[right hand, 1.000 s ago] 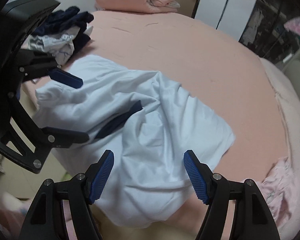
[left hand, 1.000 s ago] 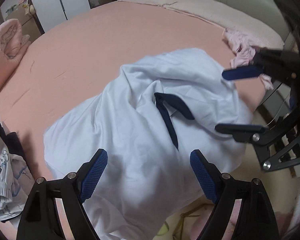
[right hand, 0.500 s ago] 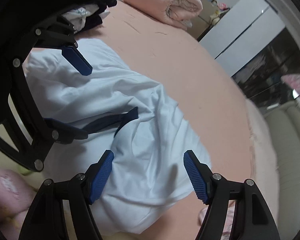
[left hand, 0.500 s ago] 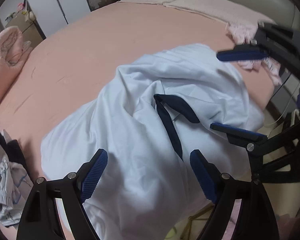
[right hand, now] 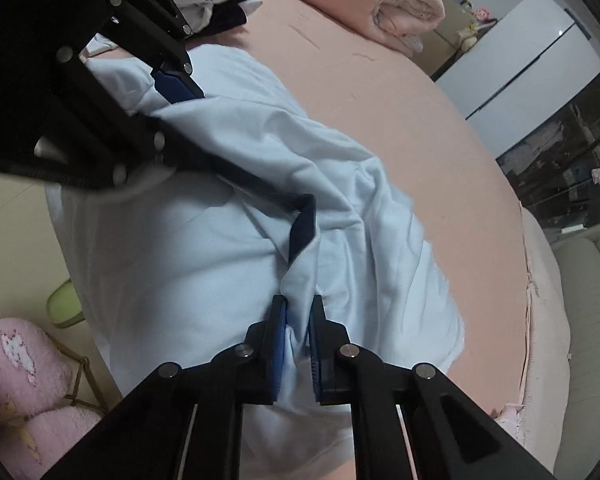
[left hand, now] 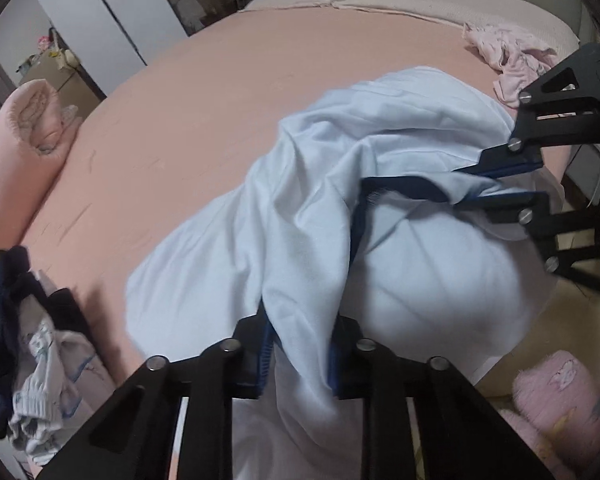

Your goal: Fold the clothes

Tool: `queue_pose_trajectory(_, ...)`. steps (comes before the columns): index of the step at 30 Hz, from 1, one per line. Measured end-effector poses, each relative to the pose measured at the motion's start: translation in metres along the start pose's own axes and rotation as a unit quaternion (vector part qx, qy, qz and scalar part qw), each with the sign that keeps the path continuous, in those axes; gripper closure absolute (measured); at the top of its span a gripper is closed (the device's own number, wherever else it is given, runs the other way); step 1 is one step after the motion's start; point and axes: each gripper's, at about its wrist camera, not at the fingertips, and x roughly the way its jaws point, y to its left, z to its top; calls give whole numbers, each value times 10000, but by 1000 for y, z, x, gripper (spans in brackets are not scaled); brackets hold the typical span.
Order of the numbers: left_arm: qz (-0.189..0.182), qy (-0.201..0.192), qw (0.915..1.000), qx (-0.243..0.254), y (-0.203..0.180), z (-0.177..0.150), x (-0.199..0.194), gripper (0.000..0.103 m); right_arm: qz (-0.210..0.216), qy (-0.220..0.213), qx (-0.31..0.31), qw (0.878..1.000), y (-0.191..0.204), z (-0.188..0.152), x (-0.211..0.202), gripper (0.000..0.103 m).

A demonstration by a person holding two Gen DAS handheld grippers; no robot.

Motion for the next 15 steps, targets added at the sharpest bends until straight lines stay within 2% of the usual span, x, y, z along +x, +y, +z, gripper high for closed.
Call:
queue_pose_trajectory(7, -351, -49, 9979, -542, 17, -22, -34, 89, -115, -146, 117, 9998, -9, -14, -36, 95)
queue_pose_trajectory(13, -819, 54, 9934, -804, 16, -40, -56, 90, 409, 44, 616, 9973, -14, -24, -43, 95)
queue_pose_trajectory(15, -808, -72, 9931, -853, 19, -47, -55, 90, 462, 23, 691, 9965, -12, -30, -44, 95)
